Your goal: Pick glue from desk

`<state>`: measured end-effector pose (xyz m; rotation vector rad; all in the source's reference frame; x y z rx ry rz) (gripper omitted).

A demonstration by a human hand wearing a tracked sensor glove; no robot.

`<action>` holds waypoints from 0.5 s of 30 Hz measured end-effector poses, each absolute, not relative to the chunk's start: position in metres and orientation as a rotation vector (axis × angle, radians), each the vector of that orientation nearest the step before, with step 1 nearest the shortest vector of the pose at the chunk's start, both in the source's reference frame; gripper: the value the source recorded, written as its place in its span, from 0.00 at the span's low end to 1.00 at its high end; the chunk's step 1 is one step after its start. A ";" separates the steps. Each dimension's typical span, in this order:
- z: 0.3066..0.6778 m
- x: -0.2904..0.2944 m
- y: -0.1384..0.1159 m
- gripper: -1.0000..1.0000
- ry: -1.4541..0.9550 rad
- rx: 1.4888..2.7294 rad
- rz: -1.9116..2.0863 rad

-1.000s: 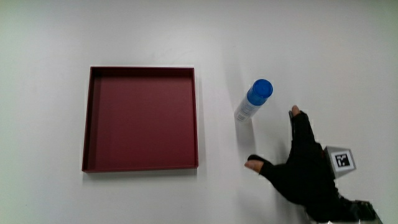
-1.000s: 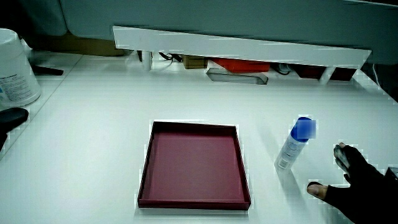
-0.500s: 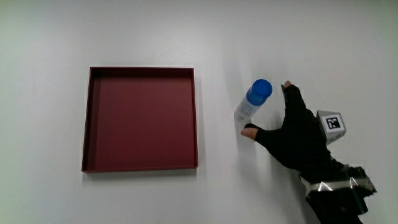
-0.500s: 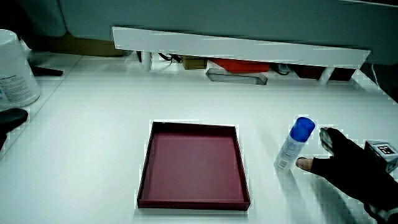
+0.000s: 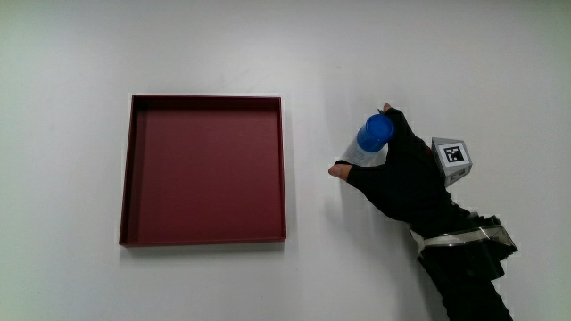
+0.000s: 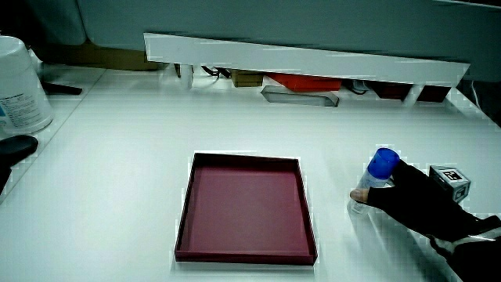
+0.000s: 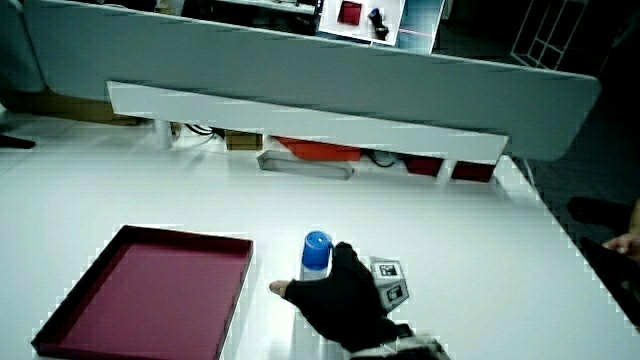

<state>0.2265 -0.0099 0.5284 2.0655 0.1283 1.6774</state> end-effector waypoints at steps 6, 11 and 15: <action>0.532 0.229 -0.010 0.72 0.138 2.066 1.755; 0.534 0.231 -0.009 0.86 0.143 2.083 1.771; 0.534 0.231 -0.009 0.97 0.143 2.122 1.755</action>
